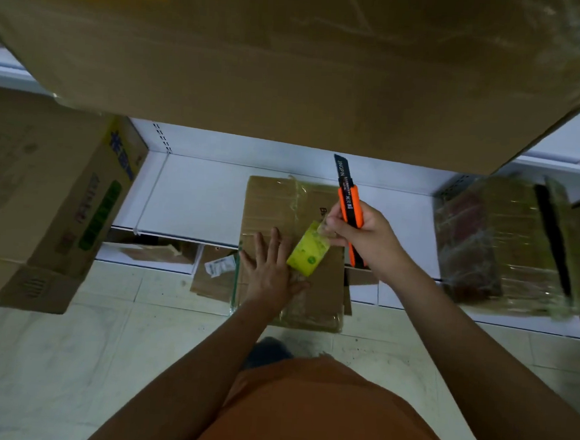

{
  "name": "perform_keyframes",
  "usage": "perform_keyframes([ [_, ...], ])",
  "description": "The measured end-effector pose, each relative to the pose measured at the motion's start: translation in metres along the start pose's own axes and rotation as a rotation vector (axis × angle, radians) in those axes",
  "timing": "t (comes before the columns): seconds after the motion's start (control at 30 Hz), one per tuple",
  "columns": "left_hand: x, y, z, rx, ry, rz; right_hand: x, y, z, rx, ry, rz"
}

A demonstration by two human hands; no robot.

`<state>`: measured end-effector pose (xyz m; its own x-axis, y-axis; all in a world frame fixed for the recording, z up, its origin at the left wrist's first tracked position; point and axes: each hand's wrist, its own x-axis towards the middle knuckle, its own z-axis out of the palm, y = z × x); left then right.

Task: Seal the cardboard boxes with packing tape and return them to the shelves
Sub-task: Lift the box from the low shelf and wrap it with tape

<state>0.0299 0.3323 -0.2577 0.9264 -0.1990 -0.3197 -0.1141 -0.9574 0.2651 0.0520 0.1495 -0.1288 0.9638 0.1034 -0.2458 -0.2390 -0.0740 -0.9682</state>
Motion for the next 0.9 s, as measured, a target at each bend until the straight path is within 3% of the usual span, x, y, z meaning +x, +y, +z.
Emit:
perform_keyframes([
  [0.1, -0.011, -0.011, 0.005, -0.046, 0.029, 0.073, 0.002, -0.007, 0.008, -0.038, -0.053, 0.054],
  [0.23, -0.025, -0.035, 0.012, -0.276, 0.048, 0.176, 0.011, -0.004, 0.018, -0.050, -0.081, 0.129],
  [0.37, -0.040, -0.044, -0.005, -0.570, -0.067, 0.166, 0.027, -0.002, 0.028, -0.067, -0.086, 0.167],
  [0.43, -0.042, -0.039, -0.008, -0.636, -0.101, 0.148, 0.036, -0.001, 0.031, -0.105, -0.107, 0.175],
  [0.57, -0.031, -0.029, -0.008, -0.780, -0.008, 0.108, 0.064, 0.005, 0.032, -0.279, -0.143, 0.160],
  [0.73, -0.041, -0.019, -0.028, -1.166, 0.025, -0.063, 0.101, 0.023, 0.027, -0.460, -0.065, 0.052],
  [0.9, -0.032, -0.013, -0.040, -1.113, 0.071, -0.151, 0.115, 0.037, 0.045, -0.607, 0.107, -0.102],
])
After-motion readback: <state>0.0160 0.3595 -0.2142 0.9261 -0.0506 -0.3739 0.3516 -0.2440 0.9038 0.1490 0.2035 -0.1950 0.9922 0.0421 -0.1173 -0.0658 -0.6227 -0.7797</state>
